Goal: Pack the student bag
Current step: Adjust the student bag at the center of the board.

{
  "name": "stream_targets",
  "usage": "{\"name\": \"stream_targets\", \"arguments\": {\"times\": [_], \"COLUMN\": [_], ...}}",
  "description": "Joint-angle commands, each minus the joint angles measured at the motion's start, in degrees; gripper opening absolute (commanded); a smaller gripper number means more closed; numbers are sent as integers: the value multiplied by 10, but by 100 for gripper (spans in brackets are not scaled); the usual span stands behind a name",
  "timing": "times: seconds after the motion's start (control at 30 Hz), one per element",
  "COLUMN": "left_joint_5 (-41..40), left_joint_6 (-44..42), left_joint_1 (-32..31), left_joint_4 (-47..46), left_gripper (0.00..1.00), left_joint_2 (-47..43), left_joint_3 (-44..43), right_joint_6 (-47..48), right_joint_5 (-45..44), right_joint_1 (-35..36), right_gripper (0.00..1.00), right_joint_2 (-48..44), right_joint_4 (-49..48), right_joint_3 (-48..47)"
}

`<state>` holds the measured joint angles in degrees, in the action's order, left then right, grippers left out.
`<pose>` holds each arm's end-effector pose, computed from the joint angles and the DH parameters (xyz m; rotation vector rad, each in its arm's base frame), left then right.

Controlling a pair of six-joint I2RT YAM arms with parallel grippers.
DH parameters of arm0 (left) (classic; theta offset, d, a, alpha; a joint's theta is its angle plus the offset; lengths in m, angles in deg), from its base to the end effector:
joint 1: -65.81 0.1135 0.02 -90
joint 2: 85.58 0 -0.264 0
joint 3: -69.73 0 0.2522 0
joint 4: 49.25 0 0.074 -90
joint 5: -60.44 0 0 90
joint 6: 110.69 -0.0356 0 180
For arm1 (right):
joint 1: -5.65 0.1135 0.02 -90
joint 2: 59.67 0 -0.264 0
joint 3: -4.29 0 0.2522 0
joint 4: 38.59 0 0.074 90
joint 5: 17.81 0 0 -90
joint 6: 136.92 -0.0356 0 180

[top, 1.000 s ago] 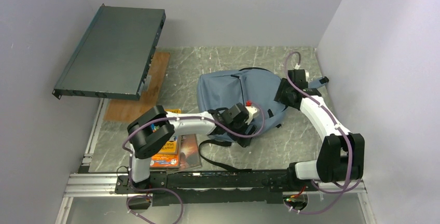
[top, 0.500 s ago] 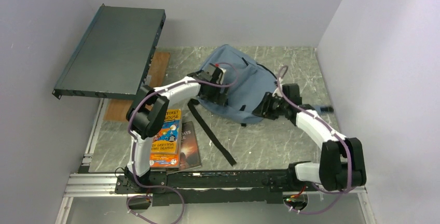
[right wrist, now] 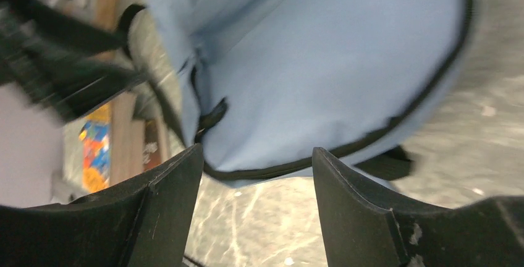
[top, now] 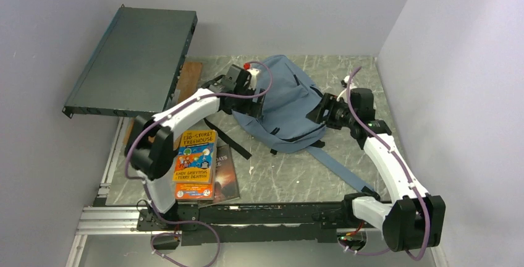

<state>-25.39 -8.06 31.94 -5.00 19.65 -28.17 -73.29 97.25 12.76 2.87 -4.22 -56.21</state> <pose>0.3369 -0.2293 0.2503 0.4957 2.4704 -0.4308 0.2321 0.0442 0.2757 0.1269 2.2508 0.8027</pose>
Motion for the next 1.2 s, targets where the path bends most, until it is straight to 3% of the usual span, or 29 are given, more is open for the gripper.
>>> {"name": "stream_targets", "arguments": {"times": [0.0,0.2,0.4,0.57,0.7,0.9,1.07,1.17], "left_joint_5": [97,172,162,119,79,29,-4,-8], "left_joint_6": [48,149,197,186,165,110,72,48], "left_joint_1": [-9,-90,-127,-102,-65,-38,-21,-14], "left_joint_4": [-31,-134,-181,-170,-166,-138,-121,-88], "left_gripper": [92,90,80,68,61,55,56,58], "left_joint_2": [-91,-111,-34,37,38,18,-1,-10], "left_joint_3": [52,125,143,145,160,172,182,165], "right_joint_6": [30,7,-30,-70,-95,-42,-22,-40], "right_joint_5": [-117,-95,5,76,107,65,-27,-64], "right_joint_1": [-25,-30,-22,17,53,13,-43,-83], "right_gripper": [67,61,41,51,55,61,69,68], "right_joint_2": [-3,39,74,76,99,63,41,57], "right_joint_4": [63,18,-47,-145,-198,-103,-33,-17], "right_joint_3": [-18,3,52,123,152,100,19,-12]}}
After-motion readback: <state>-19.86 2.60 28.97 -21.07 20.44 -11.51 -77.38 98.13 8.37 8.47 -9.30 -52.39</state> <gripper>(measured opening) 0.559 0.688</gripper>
